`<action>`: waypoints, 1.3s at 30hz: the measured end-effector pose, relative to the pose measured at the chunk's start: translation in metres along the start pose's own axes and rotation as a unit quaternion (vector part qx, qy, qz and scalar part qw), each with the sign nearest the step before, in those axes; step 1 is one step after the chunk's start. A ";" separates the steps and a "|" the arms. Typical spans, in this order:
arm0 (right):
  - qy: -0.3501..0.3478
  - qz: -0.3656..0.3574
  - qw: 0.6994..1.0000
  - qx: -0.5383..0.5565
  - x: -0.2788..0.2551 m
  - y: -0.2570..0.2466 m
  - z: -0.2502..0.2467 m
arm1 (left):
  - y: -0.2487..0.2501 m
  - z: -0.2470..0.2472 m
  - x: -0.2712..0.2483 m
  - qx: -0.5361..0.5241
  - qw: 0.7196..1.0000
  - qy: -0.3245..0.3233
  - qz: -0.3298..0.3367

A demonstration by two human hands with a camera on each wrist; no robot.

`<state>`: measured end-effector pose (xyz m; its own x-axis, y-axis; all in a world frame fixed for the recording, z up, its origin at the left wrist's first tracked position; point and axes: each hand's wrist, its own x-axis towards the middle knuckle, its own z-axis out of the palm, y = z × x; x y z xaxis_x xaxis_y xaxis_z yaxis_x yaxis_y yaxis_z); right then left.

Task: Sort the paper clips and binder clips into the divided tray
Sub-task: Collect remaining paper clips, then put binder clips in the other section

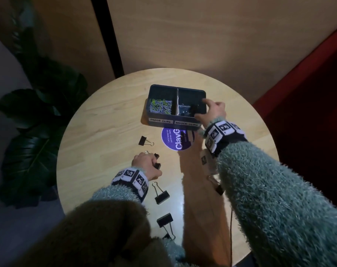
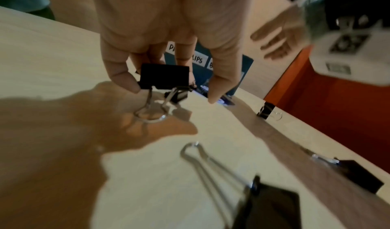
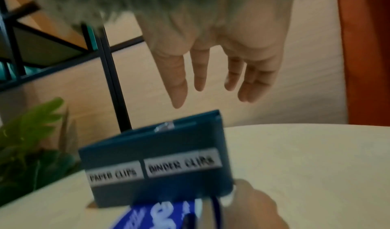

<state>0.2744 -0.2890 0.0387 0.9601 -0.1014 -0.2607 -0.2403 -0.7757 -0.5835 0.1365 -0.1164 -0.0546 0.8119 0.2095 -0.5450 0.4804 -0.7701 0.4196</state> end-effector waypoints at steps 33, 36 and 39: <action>-0.217 0.019 0.939 -0.268 -0.040 0.087 0.055 | -0.007 -0.053 0.043 0.020 0.999 0.026 0.017; -0.204 -0.015 0.943 -0.261 -0.047 0.085 0.067 | -0.014 -0.036 0.031 0.115 0.992 -0.033 0.028; -0.228 -0.028 0.940 -0.252 -0.048 0.080 0.074 | -0.008 -0.020 0.029 0.123 0.991 -0.030 0.044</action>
<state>0.1983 -0.3001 -0.0519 0.7811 0.1366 -0.6093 0.0176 -0.9802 -0.1973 0.1634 -0.0923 -0.0591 0.8222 0.1042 -0.5595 0.3074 -0.9087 0.2826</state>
